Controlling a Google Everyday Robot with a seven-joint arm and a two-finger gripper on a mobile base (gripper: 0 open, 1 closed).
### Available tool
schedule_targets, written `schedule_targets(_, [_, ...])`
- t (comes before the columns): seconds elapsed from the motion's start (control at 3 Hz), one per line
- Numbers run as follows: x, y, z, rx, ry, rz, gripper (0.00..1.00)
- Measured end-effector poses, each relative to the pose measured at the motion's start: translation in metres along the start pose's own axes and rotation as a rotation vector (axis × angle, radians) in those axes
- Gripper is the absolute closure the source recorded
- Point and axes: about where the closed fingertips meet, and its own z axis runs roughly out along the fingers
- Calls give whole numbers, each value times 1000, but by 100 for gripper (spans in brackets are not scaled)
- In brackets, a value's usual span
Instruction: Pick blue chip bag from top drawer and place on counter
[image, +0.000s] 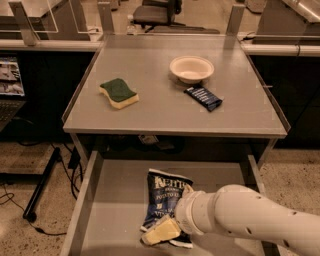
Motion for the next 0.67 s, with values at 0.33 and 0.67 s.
schedule_targets(0.33, [15, -9, 27, 63, 17, 42, 3])
schedule_targets(0.67, [26, -14, 39, 88, 43, 54, 26])
